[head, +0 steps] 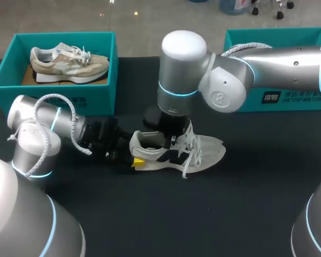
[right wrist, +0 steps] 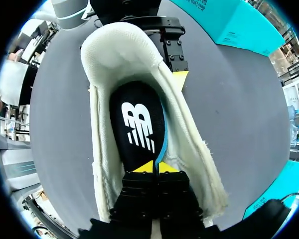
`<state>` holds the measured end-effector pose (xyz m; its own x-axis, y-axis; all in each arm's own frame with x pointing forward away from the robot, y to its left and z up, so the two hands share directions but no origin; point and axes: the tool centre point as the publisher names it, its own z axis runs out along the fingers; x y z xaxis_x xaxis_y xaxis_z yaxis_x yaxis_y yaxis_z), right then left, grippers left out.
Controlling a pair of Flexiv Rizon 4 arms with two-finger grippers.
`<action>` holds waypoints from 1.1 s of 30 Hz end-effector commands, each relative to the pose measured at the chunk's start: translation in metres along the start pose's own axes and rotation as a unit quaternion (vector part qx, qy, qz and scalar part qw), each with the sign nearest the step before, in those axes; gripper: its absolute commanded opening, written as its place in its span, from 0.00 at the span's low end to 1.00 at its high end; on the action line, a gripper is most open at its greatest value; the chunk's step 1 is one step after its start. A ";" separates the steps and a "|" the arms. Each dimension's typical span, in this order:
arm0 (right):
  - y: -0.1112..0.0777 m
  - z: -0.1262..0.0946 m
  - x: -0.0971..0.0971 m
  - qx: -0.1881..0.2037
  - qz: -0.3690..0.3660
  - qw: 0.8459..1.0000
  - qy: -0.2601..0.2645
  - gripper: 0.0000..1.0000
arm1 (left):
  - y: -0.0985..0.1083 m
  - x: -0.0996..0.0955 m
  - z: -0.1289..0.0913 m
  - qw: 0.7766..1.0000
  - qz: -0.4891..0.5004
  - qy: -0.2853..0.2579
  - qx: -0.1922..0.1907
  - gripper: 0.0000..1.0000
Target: Take the shoe out of the shoebox, open the shoe tongue, remove and reinsert the insole, then place the shoe into the shoebox
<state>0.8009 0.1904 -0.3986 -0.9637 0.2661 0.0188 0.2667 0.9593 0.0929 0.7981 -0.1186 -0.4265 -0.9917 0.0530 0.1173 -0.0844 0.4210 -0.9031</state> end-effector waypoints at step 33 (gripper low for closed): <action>-0.006 -0.065 -0.014 -0.145 0.009 0.989 0.002 0.00 | 0.002 -0.002 0.002 1.000 -0.001 0.000 -0.001 0.00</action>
<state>0.8106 0.1762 -0.3357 -0.9545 0.2980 0.0119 0.2840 0.8962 0.3409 0.7986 -0.1190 -0.4264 -0.9917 0.0521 0.1176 -0.0850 0.4212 -0.9030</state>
